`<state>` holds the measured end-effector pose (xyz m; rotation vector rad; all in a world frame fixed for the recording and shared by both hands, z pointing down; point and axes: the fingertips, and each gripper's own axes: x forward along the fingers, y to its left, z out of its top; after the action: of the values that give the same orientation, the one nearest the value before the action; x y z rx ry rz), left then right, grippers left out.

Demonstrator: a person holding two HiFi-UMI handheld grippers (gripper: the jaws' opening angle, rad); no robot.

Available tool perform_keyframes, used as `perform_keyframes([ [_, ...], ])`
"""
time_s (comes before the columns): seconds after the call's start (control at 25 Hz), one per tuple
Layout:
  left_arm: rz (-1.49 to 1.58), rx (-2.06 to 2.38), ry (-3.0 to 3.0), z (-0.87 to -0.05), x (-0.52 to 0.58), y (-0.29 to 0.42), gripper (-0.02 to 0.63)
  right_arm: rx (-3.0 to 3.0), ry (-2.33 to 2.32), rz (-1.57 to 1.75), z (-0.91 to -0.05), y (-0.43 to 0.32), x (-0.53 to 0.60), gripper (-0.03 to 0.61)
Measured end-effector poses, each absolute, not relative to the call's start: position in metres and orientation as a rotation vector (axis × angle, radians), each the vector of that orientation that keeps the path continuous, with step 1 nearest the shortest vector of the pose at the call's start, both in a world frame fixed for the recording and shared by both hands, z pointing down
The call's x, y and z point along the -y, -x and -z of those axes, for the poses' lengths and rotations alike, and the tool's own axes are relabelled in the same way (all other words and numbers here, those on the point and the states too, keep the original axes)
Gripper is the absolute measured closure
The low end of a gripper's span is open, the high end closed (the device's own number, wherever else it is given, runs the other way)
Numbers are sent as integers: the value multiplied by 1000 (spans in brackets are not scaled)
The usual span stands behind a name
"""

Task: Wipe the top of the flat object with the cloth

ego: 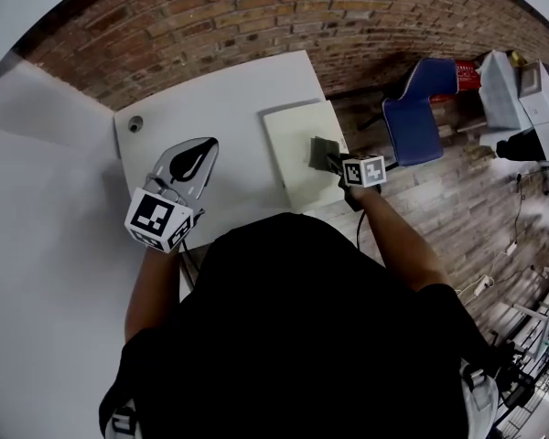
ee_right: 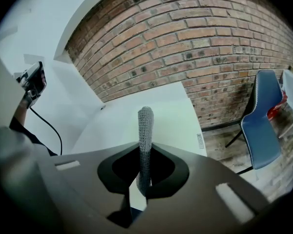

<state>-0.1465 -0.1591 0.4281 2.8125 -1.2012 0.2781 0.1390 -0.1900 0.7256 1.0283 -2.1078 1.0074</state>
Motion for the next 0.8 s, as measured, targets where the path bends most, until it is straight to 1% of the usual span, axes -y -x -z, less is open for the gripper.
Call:
perform_keyframes([
  [0.36, -284, 1211, -2819, -425, 151, 151, 612, 2129, -897, -1013, -737, -99, 160, 569],
  [0.8, -278, 1219, -2807, -423, 141, 150, 612, 2178, -818, -1066, -740, -74, 139, 569],
])
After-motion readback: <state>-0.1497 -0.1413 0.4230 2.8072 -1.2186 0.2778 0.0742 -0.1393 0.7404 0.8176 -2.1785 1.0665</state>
